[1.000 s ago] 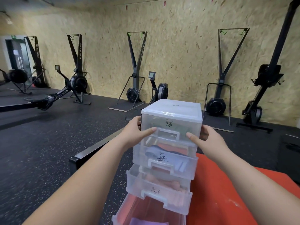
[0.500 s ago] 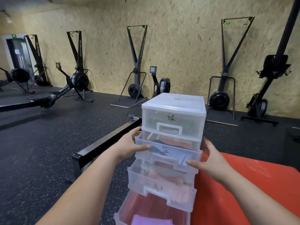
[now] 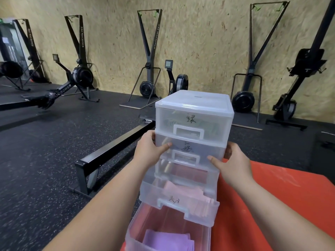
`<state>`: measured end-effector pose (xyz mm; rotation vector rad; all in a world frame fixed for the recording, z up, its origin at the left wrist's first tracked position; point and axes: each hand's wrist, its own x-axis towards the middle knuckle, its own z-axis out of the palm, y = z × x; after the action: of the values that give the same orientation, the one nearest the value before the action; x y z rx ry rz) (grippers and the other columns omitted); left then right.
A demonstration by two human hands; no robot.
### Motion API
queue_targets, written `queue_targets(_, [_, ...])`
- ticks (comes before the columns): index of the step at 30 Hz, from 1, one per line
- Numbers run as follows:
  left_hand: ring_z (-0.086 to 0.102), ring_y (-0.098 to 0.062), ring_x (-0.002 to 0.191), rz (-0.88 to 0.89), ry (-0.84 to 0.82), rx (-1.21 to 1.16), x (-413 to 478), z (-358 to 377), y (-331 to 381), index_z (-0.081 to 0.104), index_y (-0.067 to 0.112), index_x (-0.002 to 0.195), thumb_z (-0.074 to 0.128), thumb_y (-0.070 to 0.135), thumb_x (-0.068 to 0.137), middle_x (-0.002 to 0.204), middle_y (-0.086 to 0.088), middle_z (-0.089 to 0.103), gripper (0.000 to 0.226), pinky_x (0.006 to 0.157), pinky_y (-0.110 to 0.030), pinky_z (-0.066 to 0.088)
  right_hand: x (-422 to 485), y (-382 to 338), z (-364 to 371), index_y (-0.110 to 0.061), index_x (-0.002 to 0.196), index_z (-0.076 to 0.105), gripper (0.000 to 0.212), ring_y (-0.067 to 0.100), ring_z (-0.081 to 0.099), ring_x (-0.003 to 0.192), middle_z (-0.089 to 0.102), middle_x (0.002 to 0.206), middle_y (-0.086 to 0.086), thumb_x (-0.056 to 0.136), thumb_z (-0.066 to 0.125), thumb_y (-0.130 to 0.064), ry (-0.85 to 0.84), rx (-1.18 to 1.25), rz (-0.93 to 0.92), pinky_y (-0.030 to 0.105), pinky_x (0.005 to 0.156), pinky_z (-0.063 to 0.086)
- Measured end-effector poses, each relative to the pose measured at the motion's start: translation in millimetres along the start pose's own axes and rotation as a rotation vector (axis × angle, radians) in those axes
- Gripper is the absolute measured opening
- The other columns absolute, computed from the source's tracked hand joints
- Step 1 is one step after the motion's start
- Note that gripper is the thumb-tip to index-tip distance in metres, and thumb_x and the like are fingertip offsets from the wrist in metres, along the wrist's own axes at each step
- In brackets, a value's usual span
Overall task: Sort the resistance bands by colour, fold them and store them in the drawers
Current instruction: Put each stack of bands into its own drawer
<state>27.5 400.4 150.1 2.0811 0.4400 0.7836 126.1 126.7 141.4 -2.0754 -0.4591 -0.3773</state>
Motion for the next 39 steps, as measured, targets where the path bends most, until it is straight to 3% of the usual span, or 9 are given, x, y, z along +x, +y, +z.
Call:
queue_targets(4, [0.062, -0.001, 0.113, 0.007, -0.146, -0.048, -10.0, -15.2, 4.6, 0.057, 0.034, 0.135, 0.085, 0.057, 0.084, 0.123, 0.02, 0.066, 0.062, 0.087, -0.023, 0.049, -13.6, -5.4, -10.4, -0.029, 0.142, 0.051, 0.078, 0.008, 0.061, 0.118, 0.065, 0.128, -0.014, 0.077, 0.09, -0.045, -0.122, 0.041, -0.013, 0.034, 0.097, 0.05])
queue_targets(8, [0.059, -0.004, 0.132, -0.026, -0.234, -0.153, -44.9, -34.8, -20.8, 0.037, 0.037, 0.16, 0.083, 0.077, 0.071, 0.148, 0.016, 0.056, 0.107, 0.11, -0.038, 0.05, -57.9, 3.1, -22.8, -0.054, 0.131, 0.046, 0.068, -0.021, 0.053, 0.119, 0.056, 0.13, -0.037, 0.078, 0.088, -0.042, -0.288, 0.323, 0.022, 0.028, 0.104, 0.045])
queue_targets(11, [0.055, 0.001, 0.135, -0.046, -0.299, -0.162, -84.8, -41.7, -58.3, 0.035, 0.043, 0.16, 0.089, 0.069, 0.068, 0.152, 0.017, 0.053, 0.11, 0.113, -0.037, 0.048, -99.5, 36.7, -19.7, -0.056, 0.147, 0.032, 0.108, -0.017, 0.041, 0.137, 0.043, 0.146, -0.043, 0.06, 0.095, -0.061, -0.398, 0.354, 0.018, 0.026, 0.11, 0.04])
queue_targets(15, [0.051, -0.004, 0.142, -0.145, -0.345, -0.11, -109.9, -33.7, -104.3, 0.027, 0.043, 0.163, 0.094, 0.068, 0.066, 0.16, 0.016, 0.048, 0.121, 0.119, -0.043, 0.045, -124.1, 65.2, -4.3, -0.03, 0.164, 0.022, 0.154, 0.001, 0.04, 0.146, 0.036, 0.157, -0.021, 0.035, 0.091, -0.08, -0.438, 0.317, 0.058, 0.031, 0.115, 0.041])
queue_targets(21, [0.054, -0.007, 0.141, -0.147, -0.321, -0.148, -85.7, -20.7, -104.5, 0.031, 0.035, 0.164, 0.096, 0.067, 0.062, 0.159, 0.012, 0.051, 0.126, 0.118, -0.043, 0.047, -96.8, 64.6, 9.7, -0.027, 0.163, 0.025, 0.125, 0.0, 0.042, 0.143, 0.041, 0.142, -0.038, 0.064, 0.1, -0.018, -0.428, 0.294, 0.066, 0.032, 0.116, 0.038])
queue_targets(26, [0.055, -0.008, 0.141, -0.133, -0.387, -0.136, -53.5, -0.9, -100.2, 0.03, 0.033, 0.164, 0.093, 0.068, 0.066, 0.159, 0.011, 0.053, 0.122, 0.119, -0.044, 0.047, -65.5, 79.9, 20.3, -0.031, 0.156, 0.04, 0.114, 0.005, 0.051, 0.139, 0.053, 0.15, -0.011, 0.058, 0.097, -0.04, -0.355, 0.231, 0.068, 0.036, 0.115, 0.044])
queue_targets(29, [0.063, -0.004, 0.129, -0.102, -0.359, -0.057, -40.9, 17.3, -101.9, 0.048, 0.038, 0.151, 0.086, 0.07, 0.074, 0.141, 0.018, 0.065, 0.091, 0.112, -0.044, 0.052, -54.5, 81.5, 25.8, -0.024, 0.146, 0.052, 0.088, 0.012, 0.059, 0.128, 0.06, 0.138, -0.004, 0.07, 0.096, -0.025, -0.257, 0.129, 0.031, 0.029, 0.105, 0.046])
queue_targets(32, [0.067, -0.004, 0.11, -0.072, -0.231, 0.008, -37.9, 32.3, -92.2, 0.061, 0.037, 0.126, 0.08, 0.066, 0.08, 0.119, 0.019, 0.071, 0.058, 0.099, -0.04, 0.056, -49.0, 82.1, 36.5, -0.023, 0.138, 0.058, 0.071, 0.019, 0.061, 0.12, 0.064, 0.13, 0.0, 0.075, 0.092, -0.026, -0.123, 0.021, 0.004, 0.036, 0.102, 0.048])
queue_targets(39, [0.065, -0.022, 0.111, -0.139, -0.145, 0.22, -39.0, 41.3, -76.6, 0.059, 0.021, 0.127, 0.076, 0.058, 0.089, 0.119, 0.005, 0.068, 0.056, 0.092, -0.042, 0.053, -41.3, 83.3, 43.2, -0.024, 0.132, 0.058, 0.061, 0.023, 0.064, 0.118, 0.066, 0.127, 0.0, 0.078, 0.087, -0.029, -0.079, -0.032, 0.039, 0.04, 0.099, 0.051])
